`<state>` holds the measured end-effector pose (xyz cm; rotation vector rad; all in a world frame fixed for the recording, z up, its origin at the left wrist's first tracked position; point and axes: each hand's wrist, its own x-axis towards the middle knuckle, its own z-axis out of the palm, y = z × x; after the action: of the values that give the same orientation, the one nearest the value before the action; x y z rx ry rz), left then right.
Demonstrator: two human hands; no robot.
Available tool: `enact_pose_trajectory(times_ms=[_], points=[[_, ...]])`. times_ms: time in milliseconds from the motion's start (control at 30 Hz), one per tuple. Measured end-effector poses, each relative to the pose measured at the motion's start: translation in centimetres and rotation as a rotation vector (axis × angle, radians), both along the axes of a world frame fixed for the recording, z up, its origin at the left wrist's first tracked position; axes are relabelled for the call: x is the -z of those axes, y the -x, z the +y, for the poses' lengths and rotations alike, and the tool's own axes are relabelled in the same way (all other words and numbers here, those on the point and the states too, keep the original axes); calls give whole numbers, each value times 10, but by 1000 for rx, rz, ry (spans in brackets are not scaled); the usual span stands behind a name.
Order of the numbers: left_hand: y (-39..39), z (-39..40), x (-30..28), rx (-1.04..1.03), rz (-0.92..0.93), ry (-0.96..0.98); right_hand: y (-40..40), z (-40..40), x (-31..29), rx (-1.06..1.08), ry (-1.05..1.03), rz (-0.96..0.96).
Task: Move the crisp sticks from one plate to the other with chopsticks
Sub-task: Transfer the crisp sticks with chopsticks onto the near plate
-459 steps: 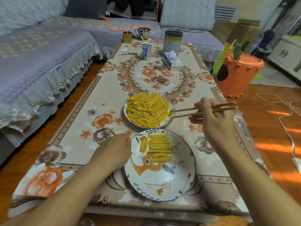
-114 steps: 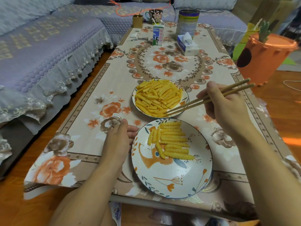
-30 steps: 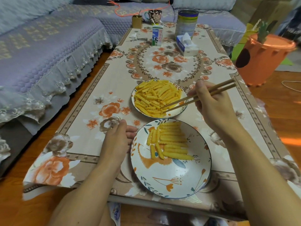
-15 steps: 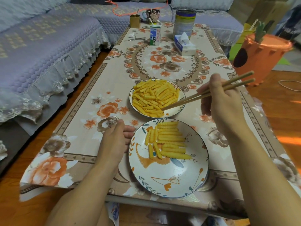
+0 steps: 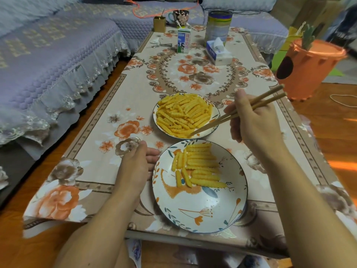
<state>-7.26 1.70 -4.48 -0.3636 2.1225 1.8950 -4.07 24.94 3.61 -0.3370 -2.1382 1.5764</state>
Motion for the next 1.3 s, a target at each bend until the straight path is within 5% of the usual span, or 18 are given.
enact_pose_trajectory(times_ms=[233,500,767,967,1300], points=[[1,-1,2,1,6,0,-16,18,-31,153,29,37],[-1,0,2,4,12,5,-34,28,-55,143,-176,-265],[-1,1,2,23,31,52,-26,20,-48,89,-92,-37],[0,0,3,28,35,54,0,-7,-6,-86,-186,-32],[2,-1,5,34,34,43,9,5,8,-45,53,-46]])
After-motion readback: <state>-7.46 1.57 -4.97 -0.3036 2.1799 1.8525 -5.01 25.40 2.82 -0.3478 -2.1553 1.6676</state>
